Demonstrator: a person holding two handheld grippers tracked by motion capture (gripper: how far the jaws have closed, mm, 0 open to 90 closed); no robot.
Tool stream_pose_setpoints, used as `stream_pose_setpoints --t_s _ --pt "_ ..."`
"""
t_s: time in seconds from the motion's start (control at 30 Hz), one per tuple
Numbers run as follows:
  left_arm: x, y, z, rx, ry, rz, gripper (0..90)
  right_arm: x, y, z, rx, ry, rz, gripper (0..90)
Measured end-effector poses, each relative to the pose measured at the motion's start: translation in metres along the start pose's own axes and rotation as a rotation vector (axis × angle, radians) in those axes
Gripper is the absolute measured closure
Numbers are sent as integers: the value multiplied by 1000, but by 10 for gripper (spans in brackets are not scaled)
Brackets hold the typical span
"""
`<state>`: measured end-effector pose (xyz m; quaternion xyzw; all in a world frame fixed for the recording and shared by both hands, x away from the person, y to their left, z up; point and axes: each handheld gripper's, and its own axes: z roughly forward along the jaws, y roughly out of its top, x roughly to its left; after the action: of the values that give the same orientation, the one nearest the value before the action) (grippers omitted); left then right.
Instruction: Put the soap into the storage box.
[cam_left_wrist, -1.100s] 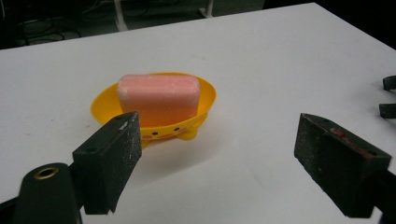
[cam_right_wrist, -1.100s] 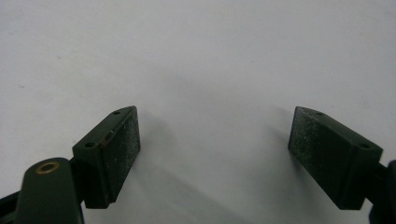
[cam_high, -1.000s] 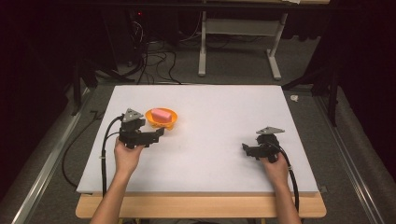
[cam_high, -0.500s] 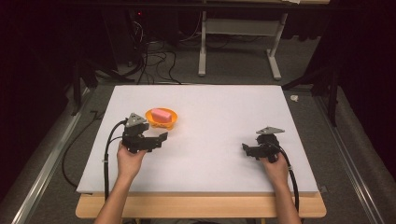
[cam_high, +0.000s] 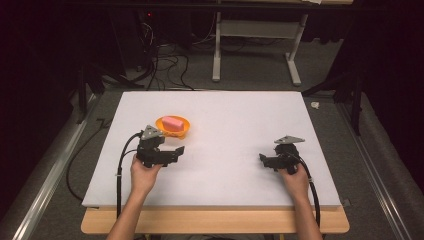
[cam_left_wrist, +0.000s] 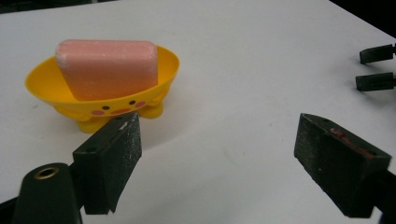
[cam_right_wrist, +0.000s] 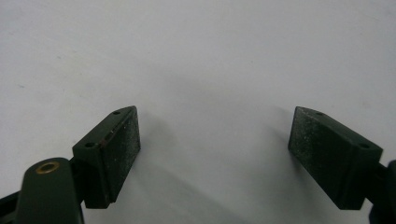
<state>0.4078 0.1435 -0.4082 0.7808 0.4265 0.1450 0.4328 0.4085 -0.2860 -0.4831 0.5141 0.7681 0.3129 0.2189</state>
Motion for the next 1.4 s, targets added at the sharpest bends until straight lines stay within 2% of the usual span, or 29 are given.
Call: stream_pose_setpoints --t_s 0.37,0.47,0.83,1.4 --pt "-4 -8 9 29 -1 4 158 0 0 0 0 1 0 171" --pt "-5 -10 12 42 11 17 157 0 0 0 0 1 1 171" --pt "-5 -21 25 62 12 1 163 0 0 0 0 1 1 171" --pt "-5 -32 42 98 35 12 165 0 0 0 0 0 0 171"
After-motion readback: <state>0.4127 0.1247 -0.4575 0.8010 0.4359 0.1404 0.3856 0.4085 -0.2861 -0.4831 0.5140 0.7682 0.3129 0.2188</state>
